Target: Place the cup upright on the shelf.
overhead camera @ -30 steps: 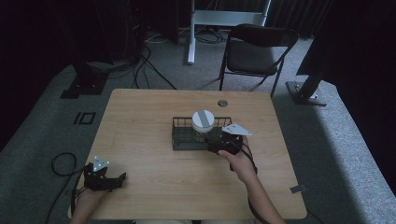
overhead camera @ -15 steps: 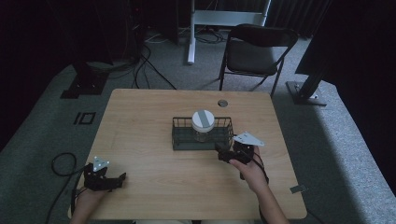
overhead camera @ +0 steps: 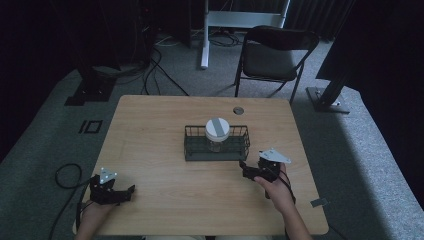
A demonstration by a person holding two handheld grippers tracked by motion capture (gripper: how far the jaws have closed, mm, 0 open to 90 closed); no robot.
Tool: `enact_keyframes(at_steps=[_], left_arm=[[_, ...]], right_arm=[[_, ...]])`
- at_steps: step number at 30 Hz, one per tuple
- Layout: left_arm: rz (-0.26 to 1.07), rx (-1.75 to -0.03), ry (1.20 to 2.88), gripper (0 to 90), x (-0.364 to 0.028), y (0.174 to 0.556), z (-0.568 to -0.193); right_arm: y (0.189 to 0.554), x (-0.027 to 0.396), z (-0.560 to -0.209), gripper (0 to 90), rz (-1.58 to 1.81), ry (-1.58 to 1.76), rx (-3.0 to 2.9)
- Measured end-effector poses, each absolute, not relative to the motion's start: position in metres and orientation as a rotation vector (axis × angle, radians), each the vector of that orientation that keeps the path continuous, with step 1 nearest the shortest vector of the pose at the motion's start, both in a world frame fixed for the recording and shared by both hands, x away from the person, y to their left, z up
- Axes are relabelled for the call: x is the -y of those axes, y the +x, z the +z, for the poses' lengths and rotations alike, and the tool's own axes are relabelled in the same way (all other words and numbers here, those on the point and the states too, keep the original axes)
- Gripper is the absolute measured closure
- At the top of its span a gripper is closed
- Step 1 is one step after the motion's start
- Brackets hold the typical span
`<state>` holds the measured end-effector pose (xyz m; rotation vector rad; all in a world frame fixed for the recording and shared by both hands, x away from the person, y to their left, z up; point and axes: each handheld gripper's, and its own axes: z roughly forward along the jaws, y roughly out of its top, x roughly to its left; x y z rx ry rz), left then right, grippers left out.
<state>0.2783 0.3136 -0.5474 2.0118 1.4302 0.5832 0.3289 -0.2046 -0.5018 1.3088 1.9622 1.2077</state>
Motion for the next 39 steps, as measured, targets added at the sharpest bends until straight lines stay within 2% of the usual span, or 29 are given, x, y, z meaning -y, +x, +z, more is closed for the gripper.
enact_keyframes(at_steps=[22,39], left_arm=[[0.583,-1.43,2.012,1.2,-0.314,0.278,-0.547],[0.583,-1.429,2.015,1.2,-0.314,0.278,-0.547]], right_arm=[[0.318,0.238,-0.539,11.7,1.109,1.381,-2.001],[0.313,0.255,-0.549,11.7,0.987,1.393,-2.075]])
